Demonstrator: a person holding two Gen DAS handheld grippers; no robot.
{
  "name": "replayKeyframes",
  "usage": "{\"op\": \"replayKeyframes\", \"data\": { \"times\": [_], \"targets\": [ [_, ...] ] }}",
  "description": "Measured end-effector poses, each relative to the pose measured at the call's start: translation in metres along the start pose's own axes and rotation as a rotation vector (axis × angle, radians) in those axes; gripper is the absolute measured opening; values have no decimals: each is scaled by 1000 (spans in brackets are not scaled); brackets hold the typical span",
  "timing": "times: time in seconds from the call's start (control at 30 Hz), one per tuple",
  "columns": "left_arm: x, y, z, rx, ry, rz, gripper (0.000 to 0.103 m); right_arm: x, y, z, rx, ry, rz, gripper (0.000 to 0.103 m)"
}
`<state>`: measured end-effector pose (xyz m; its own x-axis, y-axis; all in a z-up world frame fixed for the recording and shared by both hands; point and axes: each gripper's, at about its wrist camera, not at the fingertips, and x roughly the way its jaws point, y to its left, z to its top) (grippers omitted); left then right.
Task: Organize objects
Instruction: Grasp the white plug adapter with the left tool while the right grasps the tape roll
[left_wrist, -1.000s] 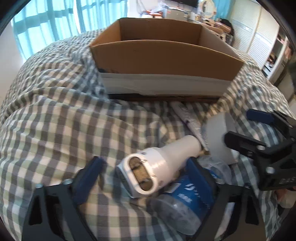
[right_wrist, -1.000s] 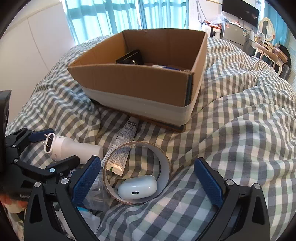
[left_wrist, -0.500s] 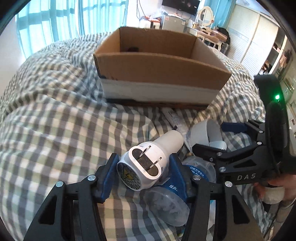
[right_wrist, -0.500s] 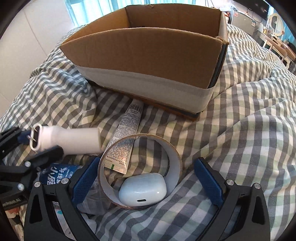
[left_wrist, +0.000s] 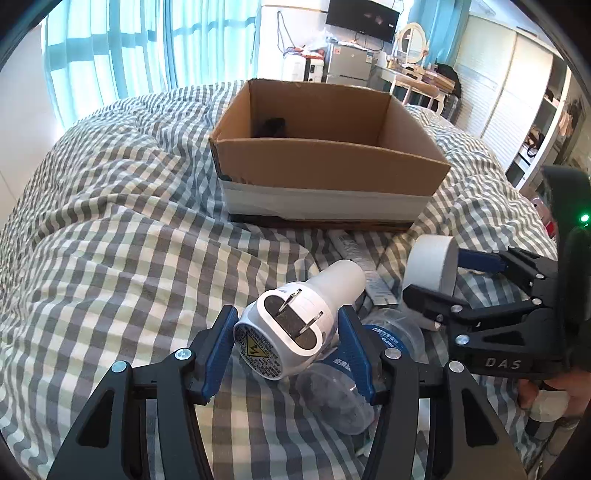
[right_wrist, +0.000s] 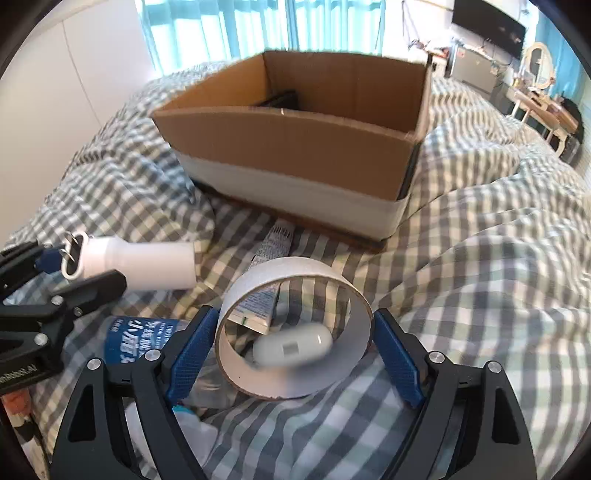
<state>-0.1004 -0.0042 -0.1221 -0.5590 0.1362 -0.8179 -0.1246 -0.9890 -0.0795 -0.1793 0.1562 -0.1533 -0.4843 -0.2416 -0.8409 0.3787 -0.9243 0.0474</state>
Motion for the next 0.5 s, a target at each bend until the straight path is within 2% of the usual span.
{"op": "replayKeyframes", "data": {
  "times": [0.5],
  "targets": [
    [-54,3,3,-10,-124,19,57,-82,26,5,-43,-182,-37,85]
  ]
}}
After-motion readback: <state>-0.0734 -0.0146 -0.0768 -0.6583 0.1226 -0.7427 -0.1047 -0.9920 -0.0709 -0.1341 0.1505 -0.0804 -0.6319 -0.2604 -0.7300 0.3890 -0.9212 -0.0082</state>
